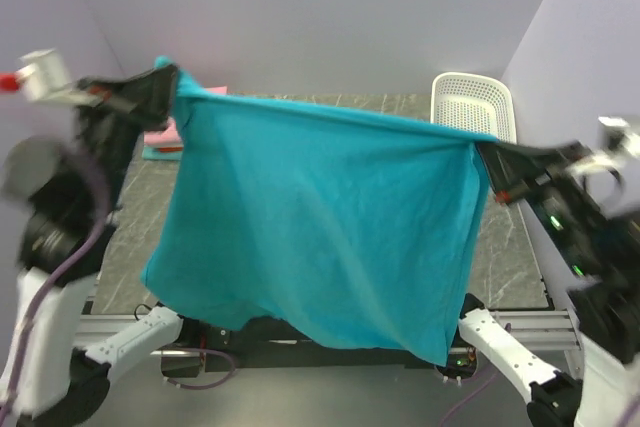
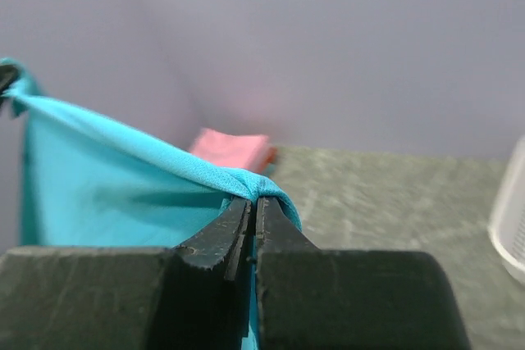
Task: Fold and stack the t-shirts
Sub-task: Flatten the tshirt out
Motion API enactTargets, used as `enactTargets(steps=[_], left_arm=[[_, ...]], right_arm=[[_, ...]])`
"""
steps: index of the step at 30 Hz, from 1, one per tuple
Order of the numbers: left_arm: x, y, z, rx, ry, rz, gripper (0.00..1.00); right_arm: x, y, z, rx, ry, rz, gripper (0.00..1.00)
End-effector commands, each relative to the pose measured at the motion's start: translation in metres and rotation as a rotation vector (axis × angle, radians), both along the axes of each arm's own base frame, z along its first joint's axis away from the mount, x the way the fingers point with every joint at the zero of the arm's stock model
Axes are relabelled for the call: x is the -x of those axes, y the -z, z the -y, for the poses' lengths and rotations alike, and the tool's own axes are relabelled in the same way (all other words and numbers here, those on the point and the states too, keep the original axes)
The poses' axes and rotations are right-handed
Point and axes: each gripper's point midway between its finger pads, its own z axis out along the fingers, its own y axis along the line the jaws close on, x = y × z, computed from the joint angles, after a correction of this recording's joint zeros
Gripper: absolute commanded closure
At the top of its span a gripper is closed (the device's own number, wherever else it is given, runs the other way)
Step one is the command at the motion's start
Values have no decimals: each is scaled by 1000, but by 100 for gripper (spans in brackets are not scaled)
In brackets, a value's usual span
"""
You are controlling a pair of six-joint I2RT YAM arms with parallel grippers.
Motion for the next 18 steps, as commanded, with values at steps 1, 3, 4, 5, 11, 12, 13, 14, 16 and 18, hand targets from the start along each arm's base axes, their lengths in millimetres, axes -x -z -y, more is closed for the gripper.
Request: enactTargets(steps=[1,3,4,5,11,12,13,14,16,18], left_arm=[[-115,82,-1,-160,-261,-231,99],[-172,150,11,-263,-321,-405,99],[-190,183,6,-295,-390,-479,99],[-206,212,7,-331,-421,-539,99],[-283,417,53,-588,-302,-888,60],[-295,443,57,-611,-305,-941,36],[-292,458,53,-632,-322,-1002,26],[-294,463,52,-628,-340,-1024,11],[-294,465,55,-618,-325,-1030,1],[-287,454,63,-581,-266,-989,0]], right_arm=[[-117,76,25,85,350,-276,100],[-153,110,30,131,428,-370,100],[-183,155,22,193,425,-482,100],[-200,173,20,204,416,-518,100],[-274,342,24,295,361,-876,93],[-288,361,29,327,388,-933,69],[-291,368,33,353,403,-965,58],[-287,377,35,384,409,-1014,50],[-291,378,39,395,432,-1018,37],[-289,367,35,377,407,-977,29]])
